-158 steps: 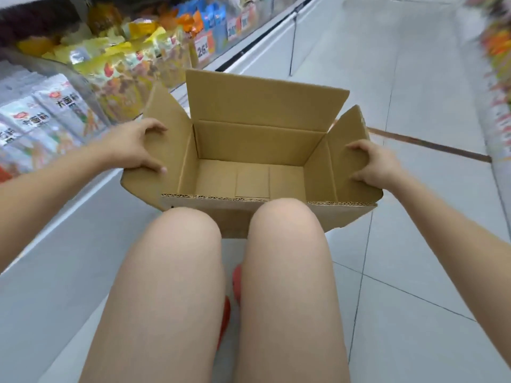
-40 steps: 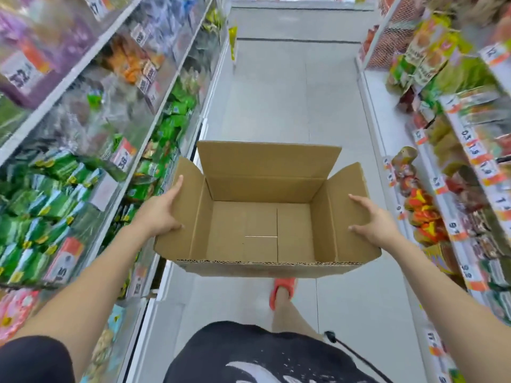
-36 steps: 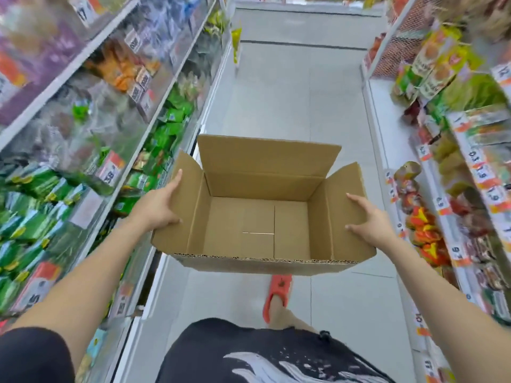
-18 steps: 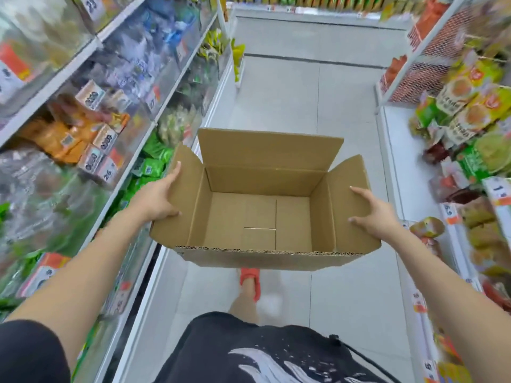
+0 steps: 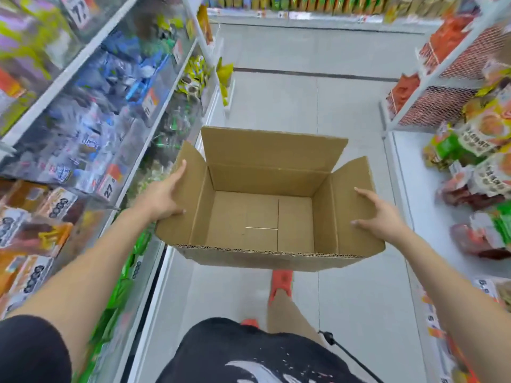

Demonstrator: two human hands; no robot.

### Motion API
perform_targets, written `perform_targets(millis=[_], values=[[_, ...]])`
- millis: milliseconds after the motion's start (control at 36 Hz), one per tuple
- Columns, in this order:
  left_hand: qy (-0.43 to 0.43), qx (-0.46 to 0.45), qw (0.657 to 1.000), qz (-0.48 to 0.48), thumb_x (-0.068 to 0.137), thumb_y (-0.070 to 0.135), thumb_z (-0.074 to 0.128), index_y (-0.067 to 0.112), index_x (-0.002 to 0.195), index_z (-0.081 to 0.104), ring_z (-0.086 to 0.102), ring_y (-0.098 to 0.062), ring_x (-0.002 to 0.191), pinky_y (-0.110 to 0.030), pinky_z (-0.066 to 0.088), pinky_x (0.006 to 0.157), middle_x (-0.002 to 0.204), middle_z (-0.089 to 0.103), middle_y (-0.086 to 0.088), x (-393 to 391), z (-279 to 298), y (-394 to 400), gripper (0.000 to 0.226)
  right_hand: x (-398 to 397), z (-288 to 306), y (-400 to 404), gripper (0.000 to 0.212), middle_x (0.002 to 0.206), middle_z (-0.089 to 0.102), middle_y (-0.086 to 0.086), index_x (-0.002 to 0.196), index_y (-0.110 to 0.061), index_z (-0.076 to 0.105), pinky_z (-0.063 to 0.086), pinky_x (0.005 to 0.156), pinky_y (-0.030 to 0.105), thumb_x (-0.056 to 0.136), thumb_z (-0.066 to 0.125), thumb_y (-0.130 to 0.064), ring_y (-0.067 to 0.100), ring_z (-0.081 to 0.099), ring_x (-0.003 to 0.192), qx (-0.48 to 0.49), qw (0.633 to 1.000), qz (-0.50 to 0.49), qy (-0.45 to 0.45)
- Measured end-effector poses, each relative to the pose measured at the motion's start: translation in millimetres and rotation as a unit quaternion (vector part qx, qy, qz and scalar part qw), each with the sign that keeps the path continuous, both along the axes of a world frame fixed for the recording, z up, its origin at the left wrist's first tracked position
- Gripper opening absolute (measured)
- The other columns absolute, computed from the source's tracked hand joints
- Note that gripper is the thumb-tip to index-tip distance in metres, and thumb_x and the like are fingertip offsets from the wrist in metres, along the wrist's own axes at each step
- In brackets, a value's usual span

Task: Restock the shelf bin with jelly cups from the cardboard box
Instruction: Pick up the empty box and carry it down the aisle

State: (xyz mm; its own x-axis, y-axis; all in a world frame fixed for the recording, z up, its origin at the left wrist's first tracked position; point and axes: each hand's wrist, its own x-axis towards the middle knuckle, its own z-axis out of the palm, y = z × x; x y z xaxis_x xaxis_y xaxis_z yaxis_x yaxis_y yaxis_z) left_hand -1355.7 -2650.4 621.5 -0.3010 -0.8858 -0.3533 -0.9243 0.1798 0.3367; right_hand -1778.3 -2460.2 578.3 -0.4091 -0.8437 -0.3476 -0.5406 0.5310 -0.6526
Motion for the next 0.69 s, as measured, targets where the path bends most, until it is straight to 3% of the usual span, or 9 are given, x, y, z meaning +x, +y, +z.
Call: perform_targets(millis=[83,167,222,361,500,639,694], values=[[-0.014,-0.001,1.0,-0.003,0.067,0.017,0.083,0.042,0.147,-0.001,0.056,-0.033,0.11,-0.032,0.044,0.084,0.13,0.056,-0.016,-30,-4,-55,0.119,-30,-4,-54,0.079,0.138,0.048,0.005,0.141,-0.018,0.042,0.033,0.083,0.009,0.072,0.075,0.005,0.023,0.049,0.12,0.001,1.0,-0.004,-0.008],[-0.03,0.008,1.0,-0.007,0.067,0.019,0.083,0.043,0.147,-0.004,0.058,-0.033,0.107,-0.034,0.046,0.082,0.127,0.058,-0.017,-61,-5,-103,0.121,-62,-8,-105,0.081,0.138,0.049,0.005,0.14,-0.024,0.043,0.042,0.098,0.028,0.071,0.077,0.001,0.025,0.052,0.12,0.013,1.0,-0.004,-0.021],[-0.034,0.009,0.999,-0.003,0.067,0.02,0.083,0.045,0.146,-0.005,0.059,-0.032,0.106,-0.034,0.046,0.08,0.128,0.058,-0.015,-81,-4,-135,0.121,-83,-7,-136,0.081,0.138,0.05,0.005,0.14,-0.027,0.043,0.044,0.1,0.037,0.071,0.078,-0.002,0.025,0.053,0.117,0.017,1.0,0.0,-0.013],[-0.028,0.011,1.0,0.002,0.067,0.022,0.084,0.046,0.146,-0.006,0.059,-0.032,0.105,-0.035,0.048,0.08,0.13,0.057,-0.013,-126,-2,-211,0.122,-129,5,-217,0.078,0.138,0.049,0.005,0.141,-0.022,0.042,0.038,0.087,0.02,0.075,0.075,0.002,0.024,0.051,0.118,0.015,1.0,0.004,-0.014],[-0.017,0.009,1.0,0.0,0.068,0.02,0.083,0.041,0.148,-0.003,0.06,-0.032,0.102,-0.034,0.047,0.075,0.125,0.06,-0.013,-167,1,-286,0.119,-170,10,-295,0.079,0.138,0.05,0.003,0.14,-0.028,0.042,0.042,0.093,0.028,0.074,0.077,-0.003,0.024,0.052,0.117,0.022,1.0,-0.001,0.0],[-0.021,0.014,1.0,-0.005,0.066,0.021,0.084,0.041,0.148,-0.003,0.061,-0.03,0.105,-0.035,0.049,0.08,0.129,0.059,-0.011,-202,-8,-379,0.121,-206,4,-381,0.079,0.137,0.051,0.003,0.14,-0.028,0.043,0.043,0.092,0.027,0.073,0.078,-0.005,0.025,0.053,0.117,0.023,1.0,0.002,0.012],[-0.017,0.012,1.0,-0.006,0.065,0.02,0.084,0.04,0.148,-0.002,0.063,-0.029,0.101,-0.032,0.048,0.075,0.126,0.06,-0.011,-217,-12,-418,0.122,-218,1,-417,0.078,0.137,0.051,0.004,0.14,-0.024,0.043,0.042,0.093,0.027,0.073,0.077,-0.002,0.024,0.052,0.118,0.014,1.0,-0.001,0.01]])
